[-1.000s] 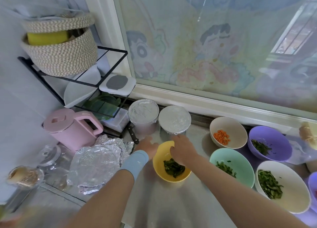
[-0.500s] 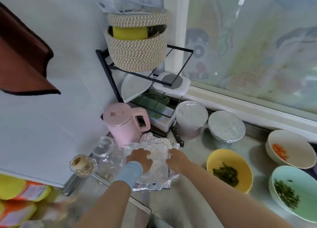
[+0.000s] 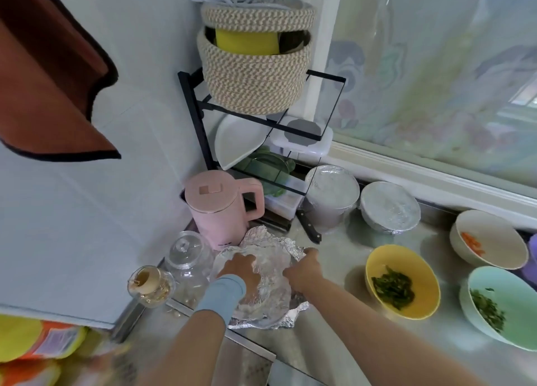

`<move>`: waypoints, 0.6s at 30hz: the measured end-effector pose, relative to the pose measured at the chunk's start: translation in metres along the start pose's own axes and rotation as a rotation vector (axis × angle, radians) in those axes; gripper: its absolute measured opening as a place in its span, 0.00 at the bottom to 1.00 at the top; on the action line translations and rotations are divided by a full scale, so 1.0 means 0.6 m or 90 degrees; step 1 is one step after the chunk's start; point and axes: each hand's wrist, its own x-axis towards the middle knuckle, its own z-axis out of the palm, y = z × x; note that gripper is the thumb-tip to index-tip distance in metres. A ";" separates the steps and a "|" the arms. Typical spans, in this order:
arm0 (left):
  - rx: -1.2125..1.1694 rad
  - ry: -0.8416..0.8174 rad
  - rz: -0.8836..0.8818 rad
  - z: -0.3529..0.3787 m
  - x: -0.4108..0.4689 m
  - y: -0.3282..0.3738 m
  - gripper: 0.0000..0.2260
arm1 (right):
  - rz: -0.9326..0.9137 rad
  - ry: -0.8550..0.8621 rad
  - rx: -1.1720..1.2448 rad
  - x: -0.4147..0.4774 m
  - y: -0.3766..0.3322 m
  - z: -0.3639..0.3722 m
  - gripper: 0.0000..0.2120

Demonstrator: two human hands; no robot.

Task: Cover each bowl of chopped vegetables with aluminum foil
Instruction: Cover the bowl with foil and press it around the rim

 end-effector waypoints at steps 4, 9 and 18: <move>-0.030 -0.004 -0.004 0.009 -0.009 -0.005 0.26 | -0.033 -0.042 -0.024 -0.013 0.004 0.001 0.24; -0.108 0.212 0.073 -0.006 -0.040 0.007 0.27 | -0.136 -0.041 -0.013 -0.034 -0.005 -0.012 0.12; 0.023 0.232 0.165 -0.085 -0.069 0.119 0.18 | -0.256 0.028 0.083 -0.063 -0.013 -0.156 0.13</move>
